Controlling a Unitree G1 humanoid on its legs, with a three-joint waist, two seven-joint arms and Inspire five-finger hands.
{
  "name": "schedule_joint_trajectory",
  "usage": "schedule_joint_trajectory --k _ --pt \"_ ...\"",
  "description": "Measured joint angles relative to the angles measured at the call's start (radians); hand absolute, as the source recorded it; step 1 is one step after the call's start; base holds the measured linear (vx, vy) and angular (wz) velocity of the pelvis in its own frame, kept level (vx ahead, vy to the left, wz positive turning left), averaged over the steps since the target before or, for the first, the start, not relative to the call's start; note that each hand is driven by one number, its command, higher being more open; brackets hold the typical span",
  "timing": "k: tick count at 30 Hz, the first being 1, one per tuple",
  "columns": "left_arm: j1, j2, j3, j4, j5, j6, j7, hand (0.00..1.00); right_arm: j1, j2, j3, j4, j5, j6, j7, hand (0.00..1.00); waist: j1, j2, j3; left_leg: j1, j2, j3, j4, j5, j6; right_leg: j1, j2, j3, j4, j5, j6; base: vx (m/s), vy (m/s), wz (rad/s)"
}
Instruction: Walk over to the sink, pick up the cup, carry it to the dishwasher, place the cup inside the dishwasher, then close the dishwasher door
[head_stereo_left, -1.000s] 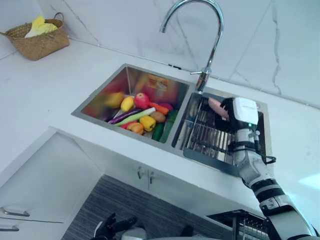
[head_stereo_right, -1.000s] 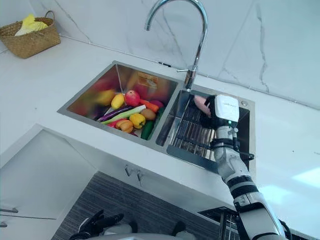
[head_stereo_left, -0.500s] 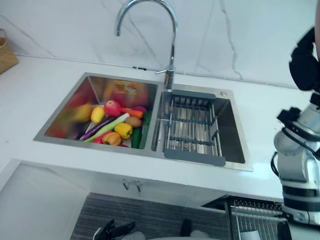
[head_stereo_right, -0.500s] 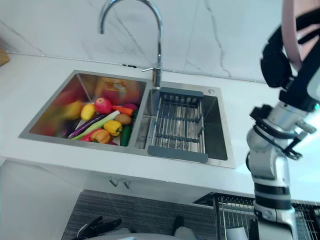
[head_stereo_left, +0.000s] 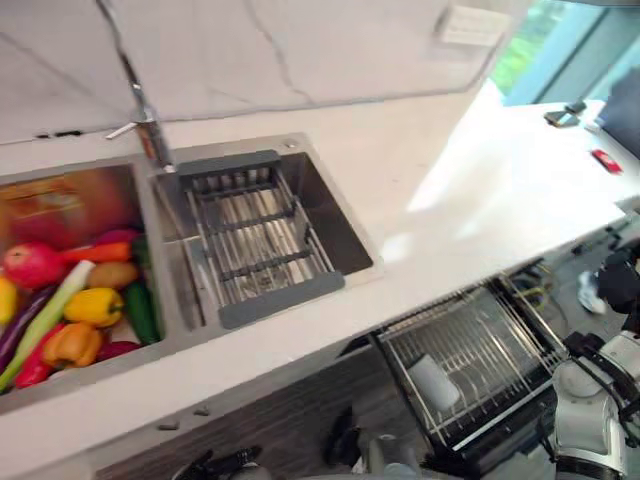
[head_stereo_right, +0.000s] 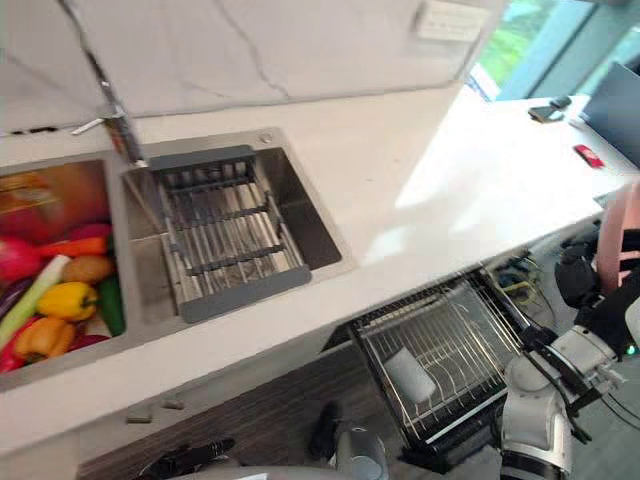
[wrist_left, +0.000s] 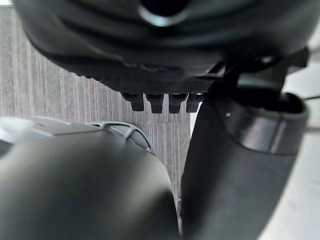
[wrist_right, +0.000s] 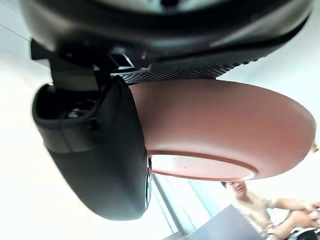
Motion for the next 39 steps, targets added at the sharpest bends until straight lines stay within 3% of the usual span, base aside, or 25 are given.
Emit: schedule_joint_trajectory --k 1,2,4,8,13,17,22,26,28,31,34,35,39 --pt "0.0 -0.005 0.003 0.001 -0.015 -0.004 0.006 1.0 0.002 0.0 0.014 0.006 0.0 -0.008 0.003 0.0 0.002 0.003 -0.003 -0.009 0.011 0.004 0.023 -0.001 0.0 0.018 0.026 0.0 -0.053 0.01 0.013 0.06 -0.155 -0.76" --pt "0.0 -0.016 0.005 0.003 -0.027 -0.008 0.01 1.0 0.001 0.003 0.05 0.028 -0.003 -0.021 0.011 0.0 0.009 0.025 -0.004 -0.013 0.042 0.004 0.054 -0.001 0.0 0.068 0.088 0.018 -0.185 0.075 0.011 0.03 -0.123 -0.61" --pt "0.001 -0.023 0.005 0.001 -0.028 -0.012 0.01 1.0 0.016 0.038 0.085 0.047 -0.005 -0.035 0.033 0.0 0.024 0.034 -0.006 -0.002 0.07 0.0 0.067 0.0 0.001 0.127 0.149 0.043 -0.323 0.138 0.003 0.01 -0.143 -0.61" --pt "0.001 -0.03 -0.001 0.003 -0.031 -0.021 0.016 1.0 0.064 0.084 0.092 0.048 -0.004 -0.036 0.062 0.0 0.014 0.049 0.0 0.008 0.058 -0.013 0.019 0.015 -0.02 0.146 0.177 0.046 -0.405 0.175 -0.004 0.0 -0.051 -0.1" --pt "0.005 -0.049 -0.008 0.007 -0.073 -0.02 0.028 1.0 0.076 0.084 0.116 0.077 -0.005 -0.027 0.103 0.0 0.011 0.082 0.025 0.026 0.025 -0.053 0.01 0.056 -0.014 0.195 0.158 0.037 -0.452 0.199 0.002 -0.03 0.029 0.09" --pt "0.008 -0.07 -0.034 -0.01 -0.086 -0.032 0.028 1.0 0.07 0.084 0.184 0.133 -0.013 -0.015 0.134 0.0 0.018 0.127 0.058 0.018 0.014 -0.083 0.004 0.063 -0.013 0.203 0.15 0.019 -0.464 0.21 0.002 -0.06 0.087 0.16" --pt "0.004 -0.077 -0.039 -0.042 -0.096 -0.05 0.024 1.0 0.006 0.082 0.223 0.231 -0.013 0.015 0.169 0.0 0.024 0.144 0.107 -0.025 0.01 -0.12 0.013 0.064 -0.014 0.18 0.142 -0.009 -0.464 0.222 -0.005 -0.08 0.107 0.18" --pt "-0.032 -0.08 -0.055 -0.051 -0.108 -0.052 0.015 1.0 -0.095 0.015 0.225 0.315 -0.009 0.051 0.176 0.0 0.026 0.178 0.169 -0.081 -0.007 -0.15 0.004 0.065 -0.013 0.119 0.121 -0.027 -0.436 0.233 -0.01 -0.11 0.155 0.14" --pt "-0.055 -0.073 -0.082 -0.052 -0.132 -0.052 0.009 1.0 -0.145 -0.028 0.227 0.353 -0.003 0.069 0.176 0.0 0.025 0.193 0.201 -0.103 -0.028 -0.162 -0.026 0.08 0.003 0.079 0.1 -0.037 -0.409 0.235 -0.012 -0.12 0.145 0.2" --pt "-0.083 -0.068 -0.086 -0.053 -0.183 -0.053 -0.042 1.0 -0.243 -0.094 0.245 0.434 0.006 0.107 0.176 0.0 0.026 0.201 0.266 -0.135 -0.068 -0.178 -0.074 0.124 0.02 0.021 0.06 -0.047 -0.371 0.241 -0.018 -0.1 0.08 0.19" --pt "-0.091 -0.066 -0.097 -0.055 -0.185 -0.062 -0.063 1.0 -0.297 -0.132 0.266 0.488 0.022 0.128 0.176 0.0 0.026 0.21 0.28 -0.164 -0.085 -0.192 -0.099 0.146 0.028 -0.014 0.044 -0.059 -0.361 0.247 -0.023 -0.09 0.044 0.2" --pt "-0.095 -0.06 -0.118 -0.06 -0.191 -0.066 -0.063 1.0 -0.333 -0.163 0.29 0.531 0.025 0.139 0.177 1.0 0.028 0.216 0.285 -0.178 -0.093 -0.202 -0.108 0.156 0.031 -0.027 0.038 -0.063 -0.361 0.253 -0.026 -0.09 0.044 0.16" --pt "-0.113 -0.051 -0.171 -0.073 -0.225 -0.068 -0.069 1.0 -0.459 -0.269 0.358 0.689 0.044 0.174 0.18 1.0 0.048 0.24 0.301 -0.217 -0.11 -0.221 -0.126 0.168 0.034 -0.078 0.028 -0.059 -0.354 0.268 -0.038 -0.07 0.038 0.02"
